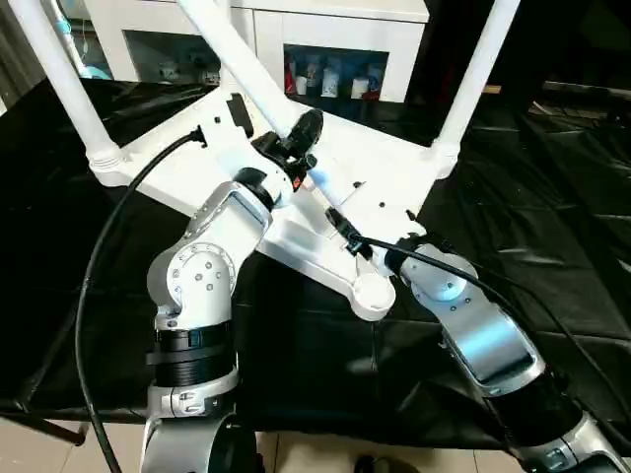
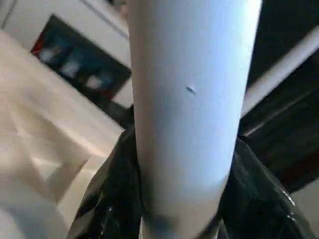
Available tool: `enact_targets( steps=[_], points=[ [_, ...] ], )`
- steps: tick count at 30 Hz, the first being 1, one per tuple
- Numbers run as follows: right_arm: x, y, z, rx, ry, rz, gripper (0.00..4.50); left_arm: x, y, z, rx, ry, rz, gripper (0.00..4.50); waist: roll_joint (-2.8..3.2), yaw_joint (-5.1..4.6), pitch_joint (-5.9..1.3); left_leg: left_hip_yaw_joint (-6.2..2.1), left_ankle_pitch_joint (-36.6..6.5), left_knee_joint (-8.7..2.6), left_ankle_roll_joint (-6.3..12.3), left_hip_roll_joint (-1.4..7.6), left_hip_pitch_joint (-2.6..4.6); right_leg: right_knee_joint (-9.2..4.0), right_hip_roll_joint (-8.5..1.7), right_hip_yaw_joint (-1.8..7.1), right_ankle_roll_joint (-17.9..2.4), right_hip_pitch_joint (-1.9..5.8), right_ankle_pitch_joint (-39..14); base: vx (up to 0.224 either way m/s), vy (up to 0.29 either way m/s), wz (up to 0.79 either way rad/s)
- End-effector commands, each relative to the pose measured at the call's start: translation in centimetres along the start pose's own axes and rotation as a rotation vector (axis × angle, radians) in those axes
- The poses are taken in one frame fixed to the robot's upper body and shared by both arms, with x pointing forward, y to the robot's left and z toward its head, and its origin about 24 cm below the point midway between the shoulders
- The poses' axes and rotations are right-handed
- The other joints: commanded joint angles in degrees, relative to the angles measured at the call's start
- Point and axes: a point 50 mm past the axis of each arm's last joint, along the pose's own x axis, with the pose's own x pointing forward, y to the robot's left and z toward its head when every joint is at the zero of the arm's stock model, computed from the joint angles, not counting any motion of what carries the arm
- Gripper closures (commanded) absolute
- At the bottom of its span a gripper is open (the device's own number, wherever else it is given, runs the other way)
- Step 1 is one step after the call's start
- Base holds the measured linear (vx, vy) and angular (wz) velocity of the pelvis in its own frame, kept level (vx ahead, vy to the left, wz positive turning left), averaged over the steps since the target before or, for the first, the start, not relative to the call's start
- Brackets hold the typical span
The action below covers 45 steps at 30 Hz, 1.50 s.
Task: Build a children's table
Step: Pick table leg
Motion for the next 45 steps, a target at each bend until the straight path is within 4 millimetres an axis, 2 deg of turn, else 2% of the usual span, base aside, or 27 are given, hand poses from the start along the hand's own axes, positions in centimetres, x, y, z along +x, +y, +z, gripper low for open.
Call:
enact_targets(
  steps=[1, 5, 6, 7, 8, 9, 10, 11, 12, 13, 15, 17, 21, 25, 32, 34, 37, 39, 45],
  points=[
    [-0.1, -0.5, 1.0, -0.010, -0.046, 0.000, 1.69, 0.1, -0.4, 0.1, 0.016, -0.005, 0.000, 2.77, -0.21, 0.05, -5.17, -0.98, -12.1, -3.52, 0.56, 1.73, 1.65, -3.06, -1.49, 1.61, -8.8, 2.85, -7.6, 0.000, 0.000, 0.00],
    [-0.2, -0.8, 1.3, 0.045, -0.070, 0.031, 1.59, 0.1, -0.5, 0.1, 0.052, 0.008, -0.031, 2.78, -0.10, 0.09, -5.17, -0.94, -12.2, -3.45, 0.99, 1.73, 1.72, -2.99, -1.53, 1.63, -9.4, 2.84, -7.0, 0.000, 0.000, 0.00],
    [-0.7, -1.4, 1.6, 0.212, -0.093, 0.111, 1.59, 0.0, -0.8, 0.3, 0.093, 0.027, -0.094, 2.78, -0.19, 0.00, -5.08, -0.84, -12.8, -3.48, 1.67, 1.57, 1.73, -3.14, -1.39, 1.64, -9.3, 2.89, -7.4, 0.000, 0.000, 0.00],
    [-1.2, -1.8, 1.9, 0.303, -0.113, 0.168, 1.59, -0.1, -0.9, 0.5, 0.116, 0.043, -0.135, 2.78, 0.00, 0.16, -5.14, -0.95, -12.9, -3.50, 2.28, 1.64, 1.76, -2.98, -1.48, 1.65, -9.2, 2.93, -7.4, 0.000, 0.000, 0.00],
    [-1.7, -2.3, 1.9, 0.356, -0.118, 0.243, 1.59, -0.3, -1.2, 0.5, 0.143, 0.075, -0.201, 2.78, 0.18, 0.22, -5.13, -1.09, -12.2, -3.54, 2.40, 1.84, 1.73, -2.82, -1.53, 1.59, -9.6, 2.94, -6.5, 0.000, 0.000, 0.00],
    [-2.1, -2.6, 1.9, 0.374, -0.120, 0.281, 1.59, -0.4, -1.3, 0.6, 0.157, 0.093, -0.235, 2.78, 0.10, 0.24, -5.17, -1.03, -11.9, -3.50, 2.70, 1.75, 1.86, -2.80, -1.40, 1.53, -9.8, 3.00, -5.9, 0.000, 0.000, 0.00],
    [-3.0, -3.4, 1.9, 0.424, -0.121, 0.389, 1.59, -0.8, -1.6, 0.8, 0.164, 0.138, -0.326, 2.78, 0.21, 0.40, -5.23, -1.07, -10.8, -3.41, 2.89, 1.84, 1.96, -2.43, -1.37, 1.51, -10.6, 3.10, -4.2, 0.000, 0.000, 0.00],
    [-3.2, -3.6, 1.9, 0.439, -0.119, 0.414, 1.59, -0.9, -1.7, 1.0, 0.162, 0.147, -0.346, 2.78, 0.41, 0.54, -5.22, -1.04, -9.8, -3.34, 2.84, 1.83, 1.94, -2.25, -1.38, 1.52, -11.6, 3.13, -3.0, 0.000, 0.000, 0.00],
    [-3.2, -3.6, 1.9, 0.440, -0.119, 0.415, 1.59, -0.9, -1.7, 1.0, 0.161, 0.147, -0.347, 2.78, 0.34, 0.49, -5.15, -0.95, -9.6, -3.33, 2.82, 1.78, 1.89, -2.31, -1.36, 1.52, -12.2, 3.09, -2.9, 0.000, 0.000, 0.00],
    [-3.9, -4.4, 1.6, 0.456, -0.093, 0.497, 1.59, -1.1, -2.0, 1.4, 0.178, 0.190, -0.424, 2.78, 0.23, 0.53, -5.07, -0.83, -10.0, -3.32, 2.58, 1.68, 1.76, -2.47, -1.51, 1.51, -13.0, 3.12, -3.9, 0.000, 0.000, 0.00],
    [-4.1, -4.6, 1.5, 0.463, -0.081, 0.525, 1.59, -1.2, -2.1, 1.6, 0.186, 0.208, -0.453, 2.78, 0.07, 0.56, -4.90, -0.81, -11.2, -3.36, 2.15, 1.68, 1.88, -2.62, -1.64, 1.55, -13.3, 3.08, -7.0, 0.000, 0.000, 0.00],
    [-4.7, -5.4, 1.3, 0.495, -0.047, 0.609, 1.59, -1.8, -2.8, 2.2, 0.158, 0.270, -0.591, 2.78, -0.19, 0.52, -4.57, -0.81, -13.6, -3.46, 0.74, 1.69, 1.98, -3.05, -1.87, 1.65, -12.3, 2.91, -13.0, 0.000, 0.000, 0.00],
    [-5.7, -6.0, 1.2, 0.523, 0.017, 0.737, 1.59, -2.6, -3.6, 3.2, 0.127, 0.351, -0.766, 2.78, -0.38, 0.67, -4.21, -0.86, -15.7, -3.49, -0.40, 1.68, 2.27, -3.63, -1.89, 1.66, -10.5, 2.35, -19.5, 0.000, 0.000, 0.00],
    [-6.4, -6.2, 0.9, 0.512, 0.072, 0.798, 1.59, -2.8, -3.5, 3.7, 0.136, 0.390, -0.811, 2.78, -0.21, 0.95, -4.09, -1.06, -17.4, -3.77, -1.69, 1.86, 2.41, -3.71, -1.90, 1.69, -9.4, 2.03, -21.6, 0.000, 0.000, 0.00],
    [-7.2, -6.0, -0.1, 0.514, 0.172, 0.864, 1.59, -3.1, -3.6, 4.3, 0.125, 0.416, -0.863, 2.78, -0.35, 1.43, -4.08, -1.15, -17.9, -3.78, -2.18, 1.86, 2.29, -3.93, -2.21, 1.74, -8.5, 2.01, -23.7, 0.000, 0.000, 0.00],
    [-7.2, -5.9, -0.6, 0.520, 0.208, 0.855, 1.89, -3.3, -3.8, 4.4, 0.113, 0.419, -0.890, 2.78, -0.35, 1.59, -4.15, -1.15, -17.2, -3.76, -2.26, 1.82, 2.17, -3.78, -2.23, 1.70, -9.0, 2.06, -23.1, 0.000, 0.000, 0.00],
    [-7.1, -5.8, -1.3, 0.523, 0.246, 0.835, 2.02, -3.4, -4.0, 4.4, 0.097, 0.421, -0.916, 2.78, -0.37, 1.76, -4.30, -1.04, -16.7, -3.72, -2.24, 1.90, 2.15, -3.69, -2.17, 1.69, -10.4, 2.07, -20.7, 0.000, 0.000, 0.00],
    [-7.1, -5.8, -1.5, 0.523, 0.254, 0.831, 2.25, -3.4, -4.0, 4.4, 0.098, 0.425, -0.921, 2.78, -0.44, 1.80, -4.28, -1.04, -16.3, -3.76, -1.91, 1.87, 2.04, -3.59, -2.19, 1.73, -10.0, 2.21, -20.3, 0.000, 0.000, 0.00],
    [-7.2, -5.6, -2.1, 0.513, 0.296, 0.825, 2.59, -3.5, -4.0, 4.6, 0.083, 0.419, -0.940, 2.78, -0.45, 1.78, -4.29, -0.98, -15.4, -3.72, -1.60, 1.93, 2.00, -3.37, -2.13, 1.78, -10.3, 2.28, -18.7, 0.000, 0.000, 0.00]
  ],
)
